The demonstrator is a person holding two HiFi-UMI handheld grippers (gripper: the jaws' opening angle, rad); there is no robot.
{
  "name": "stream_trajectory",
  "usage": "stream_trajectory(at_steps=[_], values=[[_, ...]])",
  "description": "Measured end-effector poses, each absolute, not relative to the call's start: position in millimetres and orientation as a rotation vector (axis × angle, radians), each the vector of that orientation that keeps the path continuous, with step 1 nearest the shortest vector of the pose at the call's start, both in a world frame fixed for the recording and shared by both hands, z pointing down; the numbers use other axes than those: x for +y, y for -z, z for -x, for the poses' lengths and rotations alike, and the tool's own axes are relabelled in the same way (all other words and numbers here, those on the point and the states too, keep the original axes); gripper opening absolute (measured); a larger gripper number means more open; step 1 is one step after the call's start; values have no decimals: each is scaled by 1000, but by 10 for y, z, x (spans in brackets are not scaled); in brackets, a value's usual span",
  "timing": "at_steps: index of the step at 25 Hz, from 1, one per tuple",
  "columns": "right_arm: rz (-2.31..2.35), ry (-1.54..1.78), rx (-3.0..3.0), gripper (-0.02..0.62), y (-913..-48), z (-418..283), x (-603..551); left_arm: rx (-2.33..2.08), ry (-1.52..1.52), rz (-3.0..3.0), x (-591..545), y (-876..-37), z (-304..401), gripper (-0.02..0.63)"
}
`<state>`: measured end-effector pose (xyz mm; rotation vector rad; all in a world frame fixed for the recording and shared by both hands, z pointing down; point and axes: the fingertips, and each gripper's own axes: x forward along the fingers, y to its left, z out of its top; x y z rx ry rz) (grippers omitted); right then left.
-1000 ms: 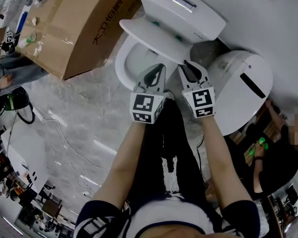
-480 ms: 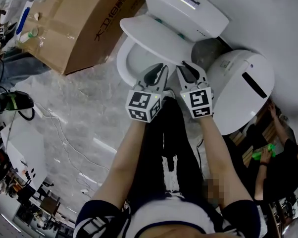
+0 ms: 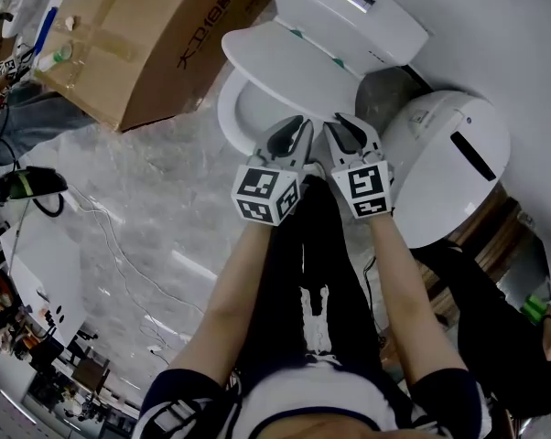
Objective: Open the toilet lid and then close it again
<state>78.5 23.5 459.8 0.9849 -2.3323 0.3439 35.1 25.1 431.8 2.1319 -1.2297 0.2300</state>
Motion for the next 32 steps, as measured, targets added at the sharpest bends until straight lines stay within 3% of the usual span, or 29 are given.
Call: stream_trajectory(at_steps=[32], values=[[-749,-218,-2284,78,-4970,-419,777,-1206,-253,-1968,771,-4732,-9,73]])
